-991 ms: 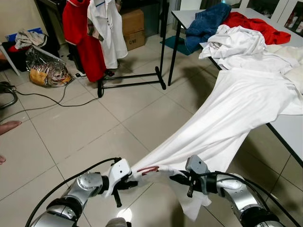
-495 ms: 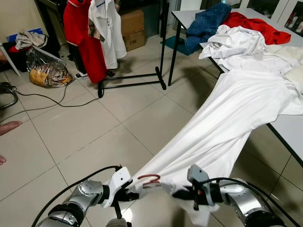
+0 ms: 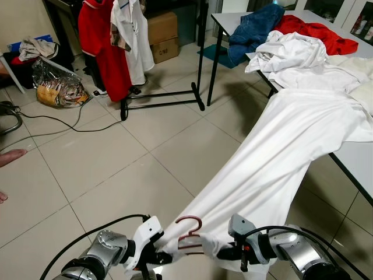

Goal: Hang hanger

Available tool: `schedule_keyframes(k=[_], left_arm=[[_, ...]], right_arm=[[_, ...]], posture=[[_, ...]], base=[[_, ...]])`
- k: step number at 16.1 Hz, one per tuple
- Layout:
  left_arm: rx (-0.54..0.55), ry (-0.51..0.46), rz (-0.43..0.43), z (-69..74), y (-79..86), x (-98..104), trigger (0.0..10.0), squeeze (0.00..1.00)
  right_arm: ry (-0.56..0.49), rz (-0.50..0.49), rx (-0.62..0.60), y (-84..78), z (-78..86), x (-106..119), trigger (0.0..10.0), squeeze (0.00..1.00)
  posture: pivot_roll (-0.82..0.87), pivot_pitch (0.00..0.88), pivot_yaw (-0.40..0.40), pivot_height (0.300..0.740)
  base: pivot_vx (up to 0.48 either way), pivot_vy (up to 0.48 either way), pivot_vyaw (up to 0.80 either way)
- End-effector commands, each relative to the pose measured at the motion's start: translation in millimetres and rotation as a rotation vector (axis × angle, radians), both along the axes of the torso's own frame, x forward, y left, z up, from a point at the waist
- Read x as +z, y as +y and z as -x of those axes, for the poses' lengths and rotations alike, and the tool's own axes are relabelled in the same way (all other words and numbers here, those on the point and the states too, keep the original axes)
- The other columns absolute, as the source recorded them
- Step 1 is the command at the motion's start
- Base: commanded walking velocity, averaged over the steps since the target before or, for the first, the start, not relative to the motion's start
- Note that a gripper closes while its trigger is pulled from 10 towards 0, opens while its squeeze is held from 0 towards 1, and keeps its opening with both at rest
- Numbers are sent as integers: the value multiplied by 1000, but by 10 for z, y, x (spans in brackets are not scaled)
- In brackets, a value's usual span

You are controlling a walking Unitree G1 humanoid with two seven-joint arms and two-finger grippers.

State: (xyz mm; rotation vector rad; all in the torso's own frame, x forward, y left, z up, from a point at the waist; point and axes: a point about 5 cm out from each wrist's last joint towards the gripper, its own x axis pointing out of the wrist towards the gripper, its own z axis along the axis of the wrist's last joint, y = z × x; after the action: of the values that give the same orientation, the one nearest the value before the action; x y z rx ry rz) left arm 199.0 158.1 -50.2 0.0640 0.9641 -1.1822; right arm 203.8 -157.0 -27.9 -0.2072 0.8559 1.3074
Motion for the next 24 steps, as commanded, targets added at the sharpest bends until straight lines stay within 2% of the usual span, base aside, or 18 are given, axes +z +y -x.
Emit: schedule_keyframes(k=[1,5,8,9,10,12,13,15,16,17,18,20,22,24], left_arm=[[20,26,35,21,-29,-5,0,0],[71,151,93,115,-37,-38,0,0],[96,195,117,153,-41,-50,0,0],[94,177,128,155,-50,-47,0,0],[103,156,141,146,-60,-41,0,0],[133,33,122,71,-67,-19,0,0],[157,-85,105,-9,-99,12,0,0],[182,-124,115,-46,-129,30,0,0],[196,-186,84,-87,-139,40,4745,0],[211,-199,82,-95,-141,42,7804,0],[226,-224,70,-114,-139,47,10000,0],[302,-294,57,-167,-139,64,10000,0],[390,-336,45,-200,-146,65,10000,0],[499,-357,11,-209,-137,39,10000,0]], right_arm=[[3,1,34,35,-20,31,10000,0],[57,81,46,-61,44,-9,10000,0],[74,136,55,-115,68,-34,10000,0],[66,178,47,-158,78,-53,10000,0],[43,175,16,-166,61,-57,10000,0],[-80,131,-74,-117,-79,-15,10000,0],[-177,100,-109,-70,-186,42,10000,0],[-193,41,-178,-17,-271,91,10000,0],[-203,15,-194,25,-301,110,10000,0],[-210,3,-201,40,-306,111,10000,0],[-222,-5,-208,49,-313,113,10000,0],[-280,-50,-275,88,-359,127,10000,0],[-314,-89,-391,118,-425,147,10000,0],[-315,-100,-412,151,-400,120,10000,0]], posture=[[104,0,24,740],[102,0,22,740],[102,0,22,740],[100,0,22,740],[101,0,22,740],[101,0,22,740],[101,0,22,740],[101,0,22,740],[108,0,24,740],[108,0,24,740],[113,0,26,740],[113,0,26,740],[115,0,26,740],[114,0,26,740]], base=[[0,0,0],[0,0,0],[0,0,0],[0,0,0],[0,0,0],[0,0,0],[0,0,0],[0,0,0],[0,0,0],[0,0,0],[0,0,0],[0,0,0],[0,0,0],[0,0,0]])
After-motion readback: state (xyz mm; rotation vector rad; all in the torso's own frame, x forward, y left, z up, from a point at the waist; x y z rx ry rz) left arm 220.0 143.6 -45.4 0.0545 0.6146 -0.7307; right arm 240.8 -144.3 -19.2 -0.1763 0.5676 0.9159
